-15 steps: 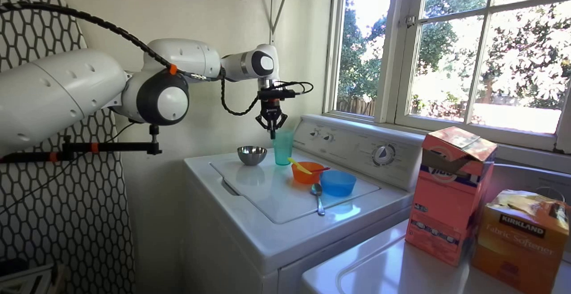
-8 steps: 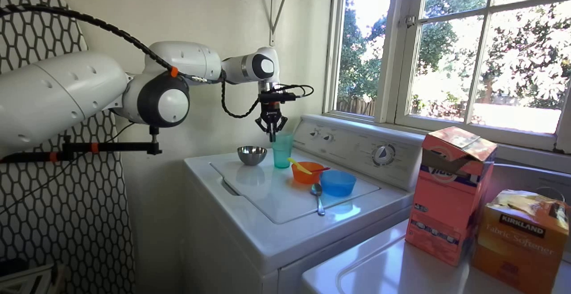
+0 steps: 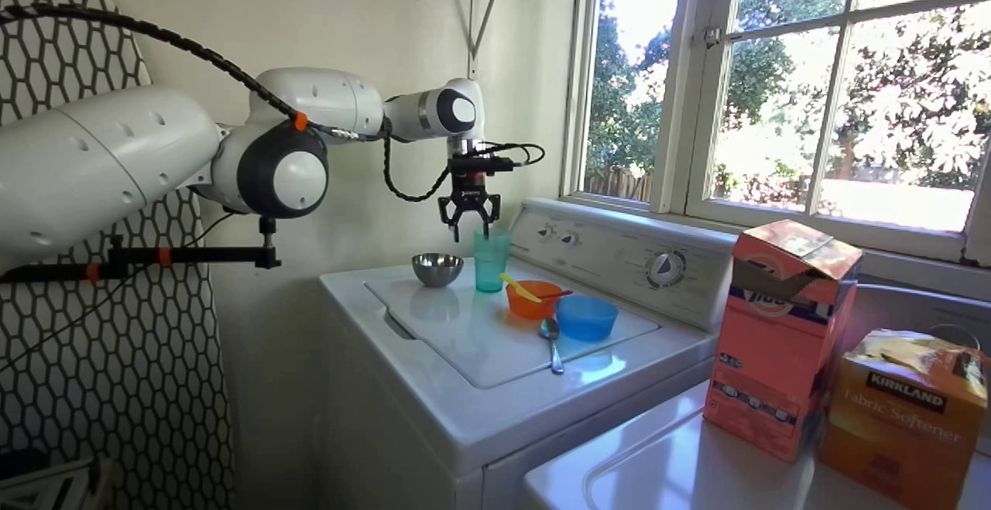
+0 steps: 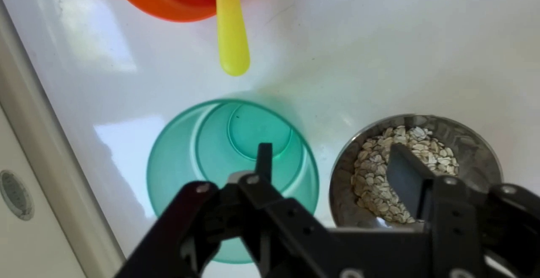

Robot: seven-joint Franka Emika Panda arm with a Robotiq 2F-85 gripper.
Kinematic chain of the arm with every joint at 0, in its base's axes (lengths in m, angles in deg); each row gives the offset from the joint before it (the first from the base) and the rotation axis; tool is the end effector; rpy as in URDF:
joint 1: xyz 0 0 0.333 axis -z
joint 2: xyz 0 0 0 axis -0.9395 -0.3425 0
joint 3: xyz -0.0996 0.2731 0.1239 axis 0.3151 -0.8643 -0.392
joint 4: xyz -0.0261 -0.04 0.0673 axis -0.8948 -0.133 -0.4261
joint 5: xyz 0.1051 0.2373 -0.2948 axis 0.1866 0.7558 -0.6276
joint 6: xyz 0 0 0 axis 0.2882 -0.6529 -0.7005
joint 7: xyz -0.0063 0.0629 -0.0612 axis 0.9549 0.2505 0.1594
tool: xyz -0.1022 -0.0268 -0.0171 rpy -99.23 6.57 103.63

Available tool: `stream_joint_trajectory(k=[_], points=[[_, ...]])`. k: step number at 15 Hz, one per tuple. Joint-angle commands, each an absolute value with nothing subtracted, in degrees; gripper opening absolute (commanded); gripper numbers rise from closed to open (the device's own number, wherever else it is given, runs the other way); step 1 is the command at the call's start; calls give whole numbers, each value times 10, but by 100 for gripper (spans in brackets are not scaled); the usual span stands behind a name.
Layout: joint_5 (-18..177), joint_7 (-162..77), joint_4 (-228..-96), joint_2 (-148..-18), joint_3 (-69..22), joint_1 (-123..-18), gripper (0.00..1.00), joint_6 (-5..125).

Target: Move both the silver bowl and the green cup to the left

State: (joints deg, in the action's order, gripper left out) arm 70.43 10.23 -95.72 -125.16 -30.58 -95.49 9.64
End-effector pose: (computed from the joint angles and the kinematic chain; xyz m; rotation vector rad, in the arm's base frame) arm 0.7020 0.3260 0.4436 2.3734 1.7962 -0.0519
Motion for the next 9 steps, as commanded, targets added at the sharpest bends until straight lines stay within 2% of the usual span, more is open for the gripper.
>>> stream_joint_trajectory(k=[1, 6, 9], points=[[706, 114, -963, -1222, -306, -956, 100, 52], [708, 105, -966, -1182, -308, -957, 100, 39], [709, 16, -959, -1168, -297, -950, 100, 71]])
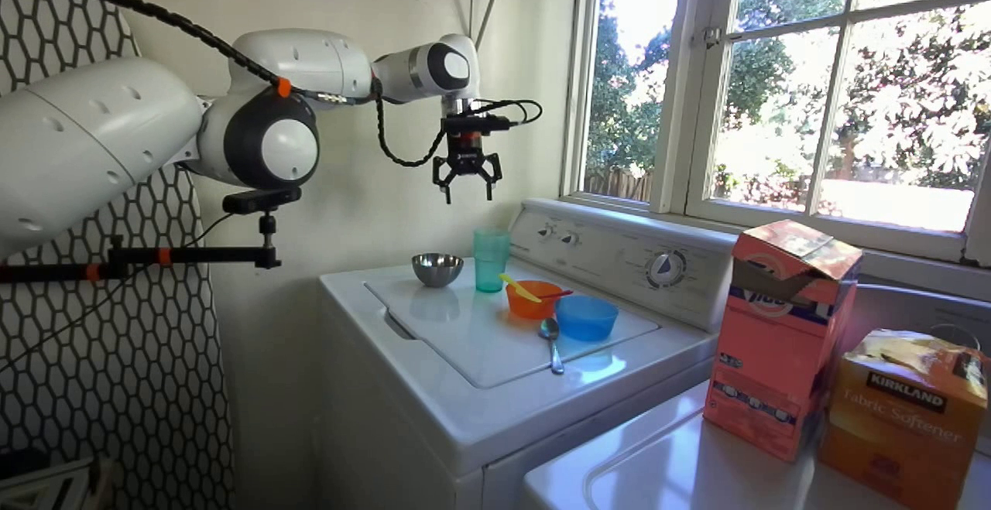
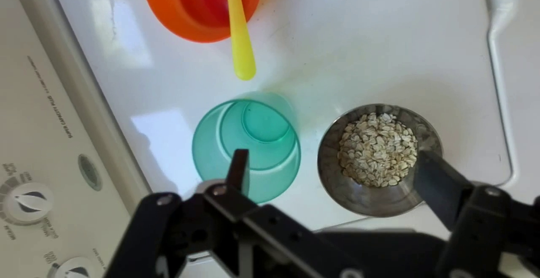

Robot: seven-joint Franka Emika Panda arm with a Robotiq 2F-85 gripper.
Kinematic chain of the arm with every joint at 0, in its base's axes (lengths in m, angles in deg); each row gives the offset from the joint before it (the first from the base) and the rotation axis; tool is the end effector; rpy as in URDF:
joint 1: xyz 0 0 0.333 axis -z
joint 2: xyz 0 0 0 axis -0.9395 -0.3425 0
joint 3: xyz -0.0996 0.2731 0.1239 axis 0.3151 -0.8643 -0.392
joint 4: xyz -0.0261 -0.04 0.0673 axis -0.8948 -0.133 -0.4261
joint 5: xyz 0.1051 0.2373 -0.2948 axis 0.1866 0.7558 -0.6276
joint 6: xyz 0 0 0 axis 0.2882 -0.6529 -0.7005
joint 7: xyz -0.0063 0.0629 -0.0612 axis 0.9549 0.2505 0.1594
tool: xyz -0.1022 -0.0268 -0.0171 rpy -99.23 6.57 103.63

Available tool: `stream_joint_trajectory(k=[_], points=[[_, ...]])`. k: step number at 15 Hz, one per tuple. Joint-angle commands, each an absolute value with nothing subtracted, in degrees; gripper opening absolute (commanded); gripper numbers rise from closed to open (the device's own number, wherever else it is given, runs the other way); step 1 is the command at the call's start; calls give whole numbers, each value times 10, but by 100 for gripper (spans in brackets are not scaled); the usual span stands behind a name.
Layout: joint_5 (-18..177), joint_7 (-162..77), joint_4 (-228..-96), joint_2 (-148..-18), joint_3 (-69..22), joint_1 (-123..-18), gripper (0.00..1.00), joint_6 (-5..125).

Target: Move both the silver bowl and the green cup to the left

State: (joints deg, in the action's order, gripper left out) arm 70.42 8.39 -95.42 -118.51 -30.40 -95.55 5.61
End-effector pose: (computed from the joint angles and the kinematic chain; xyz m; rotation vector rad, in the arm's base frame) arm 0.6797 0.3138 0.5282 2.4075 1.7302 0.0258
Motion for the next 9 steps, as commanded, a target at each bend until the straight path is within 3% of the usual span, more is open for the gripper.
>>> stream_joint_trajectory(k=[1, 9], points=[[709, -9, -958, -1164, -295, -946, 100, 78], [703, -66, -969, -1151, -296, -939, 100, 118]])
